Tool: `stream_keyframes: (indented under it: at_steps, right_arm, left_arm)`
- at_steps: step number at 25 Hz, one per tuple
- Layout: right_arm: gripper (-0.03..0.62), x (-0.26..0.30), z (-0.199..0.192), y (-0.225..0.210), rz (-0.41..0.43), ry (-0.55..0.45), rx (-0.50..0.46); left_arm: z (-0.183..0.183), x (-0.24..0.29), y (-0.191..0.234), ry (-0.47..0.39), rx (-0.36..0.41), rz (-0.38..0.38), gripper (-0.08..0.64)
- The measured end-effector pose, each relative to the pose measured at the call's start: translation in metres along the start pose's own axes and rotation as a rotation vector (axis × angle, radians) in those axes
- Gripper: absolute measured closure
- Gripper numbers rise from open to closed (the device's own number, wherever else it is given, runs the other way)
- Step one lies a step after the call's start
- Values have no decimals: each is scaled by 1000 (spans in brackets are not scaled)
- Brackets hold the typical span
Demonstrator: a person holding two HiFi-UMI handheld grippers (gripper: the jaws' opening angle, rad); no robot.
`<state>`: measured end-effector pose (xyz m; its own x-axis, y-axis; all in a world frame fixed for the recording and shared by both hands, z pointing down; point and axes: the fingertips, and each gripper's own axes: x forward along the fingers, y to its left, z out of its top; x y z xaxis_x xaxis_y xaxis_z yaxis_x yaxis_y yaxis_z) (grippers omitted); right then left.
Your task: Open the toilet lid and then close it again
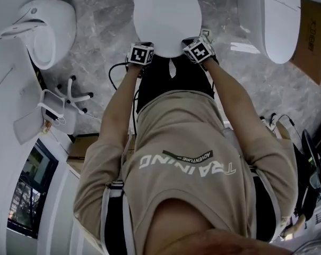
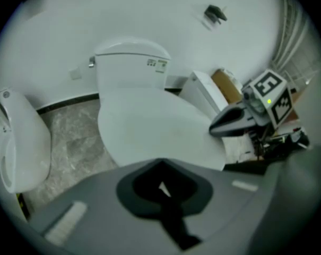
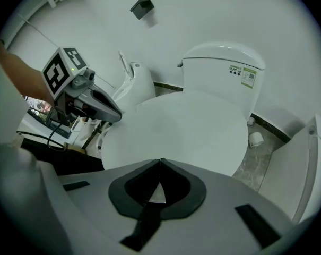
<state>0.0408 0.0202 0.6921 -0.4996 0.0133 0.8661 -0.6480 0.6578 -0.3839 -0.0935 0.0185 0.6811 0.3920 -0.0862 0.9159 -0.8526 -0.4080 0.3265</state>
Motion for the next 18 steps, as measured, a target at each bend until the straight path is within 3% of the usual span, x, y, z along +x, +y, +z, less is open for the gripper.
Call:
stream_keyframes:
  at_steps: [4,9,18]
  right_arm:
    - [578,10,-15,1,23,10,-39]
    - [578,26,-34,6,30,28,-16]
    - [578,60,-60,4,18,72,14]
  left_arm:
    - [-16,16,-3,30,11,7,555]
    - [-36,32,-4,64,6,-26,555]
    - [-63,66,1,95,10,-11,555]
